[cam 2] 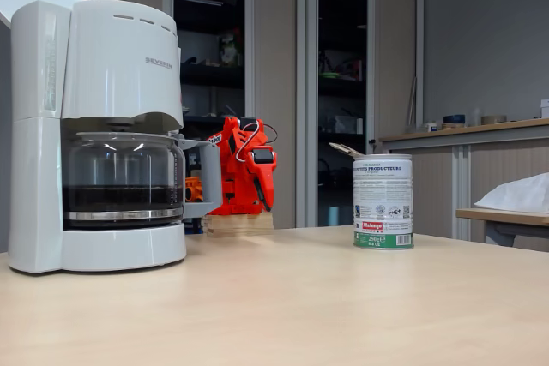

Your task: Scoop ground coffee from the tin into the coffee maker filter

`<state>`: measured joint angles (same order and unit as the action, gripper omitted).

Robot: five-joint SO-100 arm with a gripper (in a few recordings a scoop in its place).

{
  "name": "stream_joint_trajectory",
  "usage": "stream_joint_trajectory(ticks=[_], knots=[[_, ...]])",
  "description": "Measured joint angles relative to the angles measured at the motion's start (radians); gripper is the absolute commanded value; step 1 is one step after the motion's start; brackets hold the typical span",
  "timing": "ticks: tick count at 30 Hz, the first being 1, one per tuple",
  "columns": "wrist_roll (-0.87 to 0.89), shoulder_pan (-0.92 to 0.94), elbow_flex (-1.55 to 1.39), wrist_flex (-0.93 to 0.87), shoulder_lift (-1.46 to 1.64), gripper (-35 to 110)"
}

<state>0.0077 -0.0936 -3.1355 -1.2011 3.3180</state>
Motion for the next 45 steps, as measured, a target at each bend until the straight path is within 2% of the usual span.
stream_joint_trajectory(ticks=[20,22,25,29,33,38,41,45], knots=[[-0.002,0.0,0.0,0.0,0.0,0],[-0.052,-0.002,0.0,0.0,0.0,0],[-0.218,-0.023,0.0,0.023,0.0,0],[-0.232,-0.052,0.0,0.15,0.0,0],[-0.293,-0.172,0.0,0.232,-0.009,0],[-0.204,-0.247,0.034,0.31,-0.009,0],[-0.067,-0.275,0.101,0.301,-0.009,3],[-0.021,-0.27,0.192,0.244,0.005,7]])
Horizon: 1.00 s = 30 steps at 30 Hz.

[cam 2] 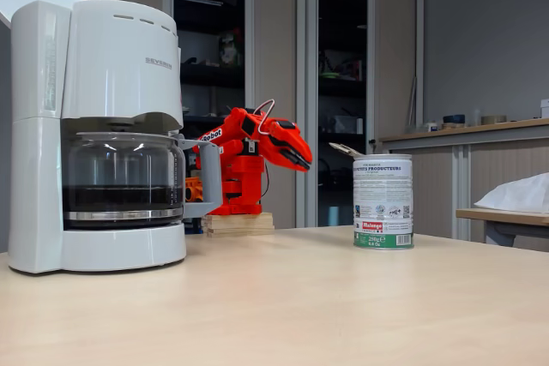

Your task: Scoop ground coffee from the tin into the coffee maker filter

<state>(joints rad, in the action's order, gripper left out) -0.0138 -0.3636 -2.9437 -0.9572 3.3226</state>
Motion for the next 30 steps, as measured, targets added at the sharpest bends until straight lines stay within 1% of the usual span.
stream_joint_trajectory(ticks=[1,6,11,12,14,18,23,27,30], knots=[[0.003,0.0,0.029,-0.023,0.002,13],[0.006,-0.021,0.117,-0.107,0.002,2],[-0.011,-0.028,0.155,-0.138,0.002,1],[-0.028,-0.028,0.16,-0.149,0.002,4],[-0.063,-0.025,0.175,-0.166,0.002,16],[-0.11,-0.055,0.204,-0.201,0.002,25],[-0.084,-0.169,0.212,-0.242,0.003,27],[-0.012,-0.259,0.202,-0.241,0.017,28],[0.014,-0.302,0.187,-0.204,0.028,28]])
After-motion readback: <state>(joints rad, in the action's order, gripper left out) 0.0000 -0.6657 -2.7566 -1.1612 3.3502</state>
